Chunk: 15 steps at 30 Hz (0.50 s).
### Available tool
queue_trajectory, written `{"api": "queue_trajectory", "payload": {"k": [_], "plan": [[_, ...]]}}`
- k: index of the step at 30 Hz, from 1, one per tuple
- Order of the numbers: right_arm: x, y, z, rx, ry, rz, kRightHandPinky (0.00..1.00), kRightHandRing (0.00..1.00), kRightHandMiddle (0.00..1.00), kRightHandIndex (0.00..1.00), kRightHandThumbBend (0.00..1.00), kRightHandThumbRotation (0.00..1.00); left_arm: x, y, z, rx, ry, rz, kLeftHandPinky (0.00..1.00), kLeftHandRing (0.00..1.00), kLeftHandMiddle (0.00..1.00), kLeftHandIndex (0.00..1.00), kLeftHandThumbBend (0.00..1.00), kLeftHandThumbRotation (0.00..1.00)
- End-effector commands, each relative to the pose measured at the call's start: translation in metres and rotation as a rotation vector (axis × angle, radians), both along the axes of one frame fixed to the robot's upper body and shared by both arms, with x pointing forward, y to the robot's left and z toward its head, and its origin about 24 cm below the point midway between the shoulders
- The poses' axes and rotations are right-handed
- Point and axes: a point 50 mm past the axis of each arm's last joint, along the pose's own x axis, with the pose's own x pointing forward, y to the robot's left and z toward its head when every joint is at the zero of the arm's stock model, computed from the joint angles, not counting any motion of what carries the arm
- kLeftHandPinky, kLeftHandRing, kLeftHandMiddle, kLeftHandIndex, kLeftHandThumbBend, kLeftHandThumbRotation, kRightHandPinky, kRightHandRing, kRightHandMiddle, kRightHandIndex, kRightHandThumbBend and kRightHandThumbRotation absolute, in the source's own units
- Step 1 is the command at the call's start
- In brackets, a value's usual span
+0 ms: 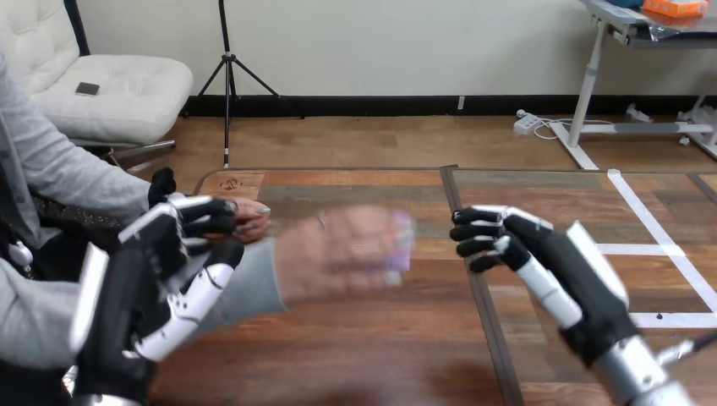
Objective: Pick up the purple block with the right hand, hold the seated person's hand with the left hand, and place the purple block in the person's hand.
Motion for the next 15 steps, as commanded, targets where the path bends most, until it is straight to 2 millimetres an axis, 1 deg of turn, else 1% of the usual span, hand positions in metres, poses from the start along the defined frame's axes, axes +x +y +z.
{"api": "queue_trajectory", "payload": {"k": [1, 6, 7, 12, 15], "plan": [[-0.005, 0.011, 0.013, 0.095, -0.058, -0.016, 0.64, 0.72, 0.76, 0.76, 0.83, 1.0, -0.003, -0.012, -0.011, -0.042, 0.028, -0.026, 0.65, 0.76, 0.75, 0.71, 0.6, 0.85], [-0.012, 0.014, 0.008, 0.148, -0.044, -0.027, 0.65, 0.73, 0.77, 0.77, 0.84, 1.0, -0.003, -0.017, -0.016, -0.054, 0.029, -0.04, 0.69, 0.79, 0.77, 0.74, 0.6, 0.91], [-0.013, 0.015, 0.007, 0.158, -0.042, -0.033, 0.64, 0.73, 0.76, 0.77, 0.83, 1.0, -0.003, -0.018, -0.017, -0.054, 0.028, -0.042, 0.69, 0.8, 0.78, 0.75, 0.59, 0.93], [-0.017, 0.017, 0.002, 0.2, -0.024, -0.055, 0.64, 0.72, 0.75, 0.77, 0.82, 1.0, -0.001, -0.021, -0.021, -0.061, 0.028, -0.055, 0.7, 0.81, 0.8, 0.76, 0.59, 0.97], [-0.018, 0.018, -0.001, 0.219, -0.01, -0.057, 0.64, 0.72, 0.75, 0.77, 0.83, 1.0, -0.001, -0.023, -0.021, -0.075, 0.017, -0.068, 0.7, 0.81, 0.81, 0.76, 0.58, 0.99]]}}
